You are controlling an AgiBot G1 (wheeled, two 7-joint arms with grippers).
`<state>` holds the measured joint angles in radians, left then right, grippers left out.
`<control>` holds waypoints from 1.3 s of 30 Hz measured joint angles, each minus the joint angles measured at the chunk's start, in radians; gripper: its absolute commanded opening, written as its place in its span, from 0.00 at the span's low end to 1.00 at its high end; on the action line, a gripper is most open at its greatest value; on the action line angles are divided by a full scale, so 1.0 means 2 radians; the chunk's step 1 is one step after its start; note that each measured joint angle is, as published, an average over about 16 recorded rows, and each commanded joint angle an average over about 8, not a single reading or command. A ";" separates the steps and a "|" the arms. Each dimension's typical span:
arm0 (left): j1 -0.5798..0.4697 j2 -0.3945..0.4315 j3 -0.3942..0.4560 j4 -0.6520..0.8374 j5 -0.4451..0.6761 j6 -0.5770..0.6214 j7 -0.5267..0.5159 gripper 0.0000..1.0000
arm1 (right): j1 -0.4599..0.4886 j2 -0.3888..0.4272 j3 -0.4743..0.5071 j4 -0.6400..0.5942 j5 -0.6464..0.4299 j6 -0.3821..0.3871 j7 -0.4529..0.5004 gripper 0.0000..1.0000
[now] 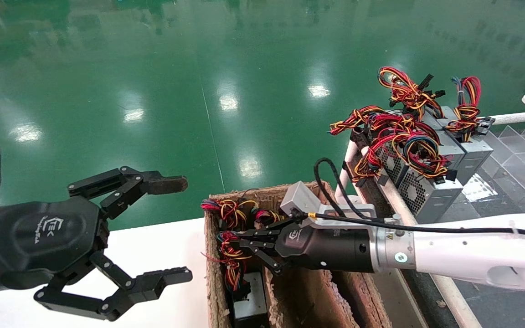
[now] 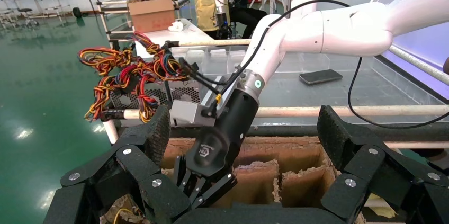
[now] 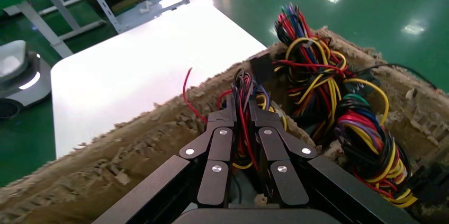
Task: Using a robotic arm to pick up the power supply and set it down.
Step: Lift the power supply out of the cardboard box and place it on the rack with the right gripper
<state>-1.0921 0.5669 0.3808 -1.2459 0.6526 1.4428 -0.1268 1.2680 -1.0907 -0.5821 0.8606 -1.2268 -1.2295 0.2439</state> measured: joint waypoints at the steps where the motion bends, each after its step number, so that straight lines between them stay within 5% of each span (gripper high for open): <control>1: 0.000 0.000 0.000 0.000 0.000 0.000 0.000 1.00 | 0.000 0.003 0.002 0.002 0.004 -0.003 0.000 0.00; 26: 0.000 0.000 0.000 0.000 0.000 0.000 0.000 1.00 | 0.025 0.114 0.111 0.050 0.160 -0.058 0.032 0.00; 39: 0.000 0.000 0.000 0.000 0.000 0.000 0.000 1.00 | 0.088 0.166 0.157 -0.022 0.198 -0.071 0.024 0.00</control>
<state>-1.0921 0.5668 0.3809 -1.2459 0.6525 1.4427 -0.1268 1.4446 -0.7596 -0.2678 0.8159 -0.8316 -1.3708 0.2914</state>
